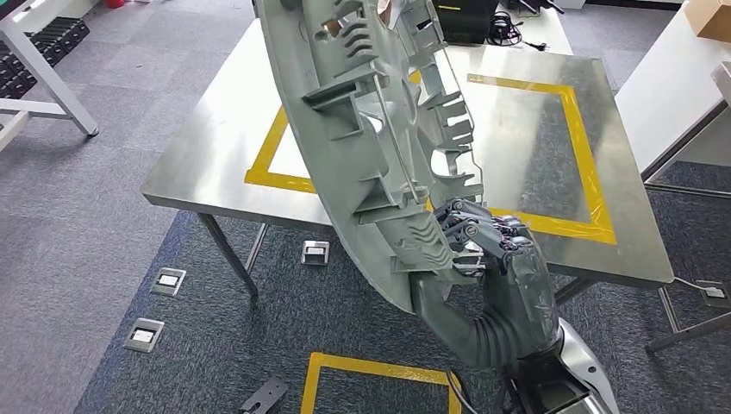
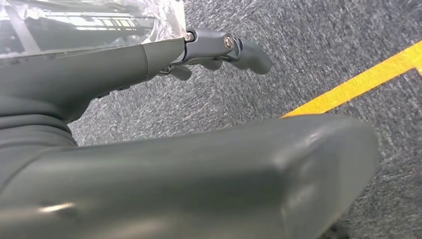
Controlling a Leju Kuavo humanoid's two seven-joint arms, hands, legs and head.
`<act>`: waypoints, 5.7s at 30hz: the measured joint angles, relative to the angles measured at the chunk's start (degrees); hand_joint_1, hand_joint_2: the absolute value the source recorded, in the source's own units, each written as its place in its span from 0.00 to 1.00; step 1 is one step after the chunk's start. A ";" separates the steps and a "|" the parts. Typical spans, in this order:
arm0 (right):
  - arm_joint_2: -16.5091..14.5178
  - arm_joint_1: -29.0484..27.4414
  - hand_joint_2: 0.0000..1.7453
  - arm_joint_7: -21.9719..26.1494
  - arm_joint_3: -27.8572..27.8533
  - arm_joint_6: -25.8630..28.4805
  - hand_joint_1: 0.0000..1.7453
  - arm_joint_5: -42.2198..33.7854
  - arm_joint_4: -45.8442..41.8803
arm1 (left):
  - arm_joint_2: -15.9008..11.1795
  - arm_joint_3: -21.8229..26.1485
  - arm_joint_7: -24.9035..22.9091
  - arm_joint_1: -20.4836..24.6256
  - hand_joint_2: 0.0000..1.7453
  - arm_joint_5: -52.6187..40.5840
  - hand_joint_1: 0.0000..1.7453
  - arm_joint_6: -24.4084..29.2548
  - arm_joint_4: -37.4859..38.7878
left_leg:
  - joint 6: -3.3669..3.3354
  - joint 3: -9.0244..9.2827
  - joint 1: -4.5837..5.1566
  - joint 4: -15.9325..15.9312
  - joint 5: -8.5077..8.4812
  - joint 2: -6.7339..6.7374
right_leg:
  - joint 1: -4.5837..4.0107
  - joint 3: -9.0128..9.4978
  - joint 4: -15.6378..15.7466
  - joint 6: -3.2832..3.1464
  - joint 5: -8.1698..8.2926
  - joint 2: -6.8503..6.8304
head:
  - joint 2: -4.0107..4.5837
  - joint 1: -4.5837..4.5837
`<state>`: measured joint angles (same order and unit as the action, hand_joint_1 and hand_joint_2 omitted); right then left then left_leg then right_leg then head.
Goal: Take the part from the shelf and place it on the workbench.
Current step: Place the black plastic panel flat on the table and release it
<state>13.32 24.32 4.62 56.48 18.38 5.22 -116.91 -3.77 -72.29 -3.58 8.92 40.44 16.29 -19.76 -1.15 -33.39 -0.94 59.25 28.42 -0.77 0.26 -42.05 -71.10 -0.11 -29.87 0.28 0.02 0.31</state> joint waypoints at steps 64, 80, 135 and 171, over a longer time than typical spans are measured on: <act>0.04 -0.04 1.00 0.50 -0.22 -0.19 1.00 -0.24 0.09 | -0.15 0.12 -0.33 -0.06 1.00 -0.22 0.00 0.02 -0.52 | 0.12 -0.06 -0.10 0.34 0.33 0.00 | 0.04 -0.60 -0.41 0.26 0.26 -0.02 | 0.02 -0.01; -0.01 -0.02 1.00 0.44 -0.44 -0.38 1.00 -0.44 0.20 | -0.22 0.07 -0.57 -0.05 1.00 -0.73 0.00 0.02 -0.56 | 2.76 -3.14 -0.06 5.34 0.15 0.16 | -0.21 7.31 12.08 -1.97 2.44 0.16 | 0.02 -0.90; -0.01 1.72 1.00 -2.33 -0.62 -1.08 1.00 -2.40 1.57 | 0.07 1.16 -0.40 0.06 1.00 -0.92 0.00 -1.52 -0.69 | 0.54 0.50 0.24 -0.33 0.55 0.08 | -0.58 5.62 12.17 -0.87 3.54 0.14 | 0.02 -0.14; -9.65 33.13 1.00 -26.98 10.42 -14.06 1.00 3.55 65.86 | 3.43 2.24 -5.53 3.20 1.00 -12.20 0.00 -1.90 -0.62 | 1.58 0.51 0.42 -0.93 -0.07 -0.10 | -0.43 5.70 12.44 -1.19 3.93 -0.07 | 0.02 -0.14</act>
<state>3.67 57.46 -22.37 66.90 4.31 8.77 -51.05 -0.33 -70.05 -9.11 12.12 28.23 14.39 -20.39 0.42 -32.88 -0.53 58.32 28.35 -0.87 -0.17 -36.35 -58.66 -1.30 -25.94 0.21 0.04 0.17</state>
